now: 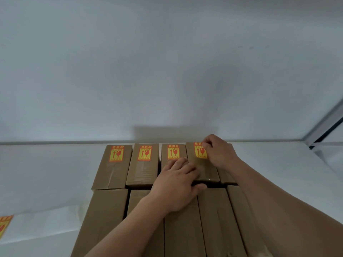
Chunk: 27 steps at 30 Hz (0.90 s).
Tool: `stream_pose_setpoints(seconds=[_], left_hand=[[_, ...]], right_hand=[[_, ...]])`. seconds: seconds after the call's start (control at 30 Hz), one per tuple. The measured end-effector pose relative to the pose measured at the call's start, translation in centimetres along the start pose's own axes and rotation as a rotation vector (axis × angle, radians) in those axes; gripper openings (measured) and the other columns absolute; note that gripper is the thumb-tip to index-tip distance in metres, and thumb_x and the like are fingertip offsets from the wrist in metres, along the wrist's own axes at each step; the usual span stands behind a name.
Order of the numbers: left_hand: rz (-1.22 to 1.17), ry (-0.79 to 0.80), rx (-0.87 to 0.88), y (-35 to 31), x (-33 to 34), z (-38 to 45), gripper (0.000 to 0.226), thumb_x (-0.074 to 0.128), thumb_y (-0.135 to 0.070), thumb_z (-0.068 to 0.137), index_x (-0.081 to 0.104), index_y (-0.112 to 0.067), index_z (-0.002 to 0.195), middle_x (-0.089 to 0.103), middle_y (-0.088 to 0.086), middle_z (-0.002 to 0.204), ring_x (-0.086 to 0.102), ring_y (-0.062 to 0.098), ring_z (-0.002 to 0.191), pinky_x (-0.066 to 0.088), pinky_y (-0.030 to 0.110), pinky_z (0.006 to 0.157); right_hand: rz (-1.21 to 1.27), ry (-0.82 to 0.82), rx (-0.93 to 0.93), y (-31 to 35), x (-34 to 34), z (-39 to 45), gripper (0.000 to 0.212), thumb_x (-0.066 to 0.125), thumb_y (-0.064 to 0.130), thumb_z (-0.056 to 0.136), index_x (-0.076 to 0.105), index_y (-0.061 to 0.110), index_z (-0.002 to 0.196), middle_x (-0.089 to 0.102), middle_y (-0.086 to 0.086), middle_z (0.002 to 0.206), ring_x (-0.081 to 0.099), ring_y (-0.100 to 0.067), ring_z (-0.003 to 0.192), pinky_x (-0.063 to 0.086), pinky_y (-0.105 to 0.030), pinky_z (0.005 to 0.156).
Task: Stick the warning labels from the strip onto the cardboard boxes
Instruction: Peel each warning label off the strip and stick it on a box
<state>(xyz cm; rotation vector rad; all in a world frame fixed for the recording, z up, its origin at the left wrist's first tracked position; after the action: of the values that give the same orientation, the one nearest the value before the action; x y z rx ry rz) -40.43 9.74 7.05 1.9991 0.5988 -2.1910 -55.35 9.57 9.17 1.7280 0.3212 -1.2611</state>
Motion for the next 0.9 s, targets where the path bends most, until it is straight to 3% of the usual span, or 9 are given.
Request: stream_pose_setpoints(seconds=[0.07, 0.2, 0.4, 0.53, 0.9], left_hand=[[0.005, 0.019, 0.000, 0.0, 0.0, 0.1, 0.063, 0.016, -0.066, 0.095, 0.037, -0.032, 0.144, 0.031, -0.010, 0.153, 0.005, 0.017, 0.146, -0.001, 0.040, 0.118], [-0.007, 0.030, -0.008, -0.1, -0.2, 0.3, 0.061, 0.018, -0.065, 0.095, 0.043, -0.033, 0.141, 0.035, -0.011, 0.151, 0.007, 0.017, 0.146, 0.000, 0.039, 0.118], [-0.006, 0.023, -0.004, -0.2, -0.4, 0.3, 0.059, 0.020, -0.064, 0.095, 0.045, -0.033, 0.139, 0.038, -0.012, 0.148, 0.009, 0.018, 0.145, 0.000, 0.039, 0.116], [-0.001, 0.029, 0.002, -0.2, -0.2, 0.3, 0.058, 0.021, -0.063, 0.096, 0.045, -0.033, 0.139, 0.038, -0.012, 0.148, 0.010, 0.018, 0.144, 0.002, 0.039, 0.117], [0.021, 0.019, 0.015, -0.1, 0.0, 0.1, 0.057, 0.023, -0.063, 0.096, 0.043, -0.033, 0.140, 0.036, -0.012, 0.149, 0.011, 0.019, 0.144, 0.002, 0.040, 0.117]], right_hand=[[-0.005, 0.008, -0.002, -0.1, 0.3, 0.1, 0.014, 0.042, 0.027, 0.101, 0.054, 0.021, 0.105, 0.055, 0.005, 0.102, 0.048, -0.011, 0.086, 0.029, -0.016, 0.057], [0.022, 0.003, -0.010, -0.3, 0.4, 0.4, 0.011, 0.048, 0.030, 0.099, 0.054, 0.023, 0.104, 0.055, 0.007, 0.100, 0.050, -0.010, 0.085, 0.032, -0.015, 0.058], [0.037, 0.016, -0.014, -0.5, 1.2, 0.8, 0.011, 0.055, 0.030, 0.095, 0.054, 0.023, 0.104, 0.059, 0.003, 0.105, 0.055, -0.015, 0.093, 0.045, -0.031, 0.075], [0.009, 0.003, -0.013, -0.5, 1.4, 0.8, 0.012, 0.056, 0.031, 0.095, 0.054, 0.024, 0.104, 0.059, 0.004, 0.104, 0.055, -0.015, 0.092, 0.049, -0.034, 0.079], [-0.093, -0.065, -0.020, -0.1, 1.5, 0.6, 0.017, 0.058, 0.031, 0.093, 0.049, 0.024, 0.105, 0.057, 0.002, 0.106, 0.055, -0.015, 0.089, 0.046, -0.032, 0.071]])
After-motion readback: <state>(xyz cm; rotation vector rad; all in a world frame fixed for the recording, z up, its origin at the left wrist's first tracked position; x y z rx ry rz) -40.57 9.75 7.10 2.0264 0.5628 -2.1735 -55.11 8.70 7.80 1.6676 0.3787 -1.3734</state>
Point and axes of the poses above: each hand's wrist, its own z-axis towards the middle knuckle, its own x-axis out of the palm, y = z × x, the point moved 10 cm from there along z, towards the middle knuckle
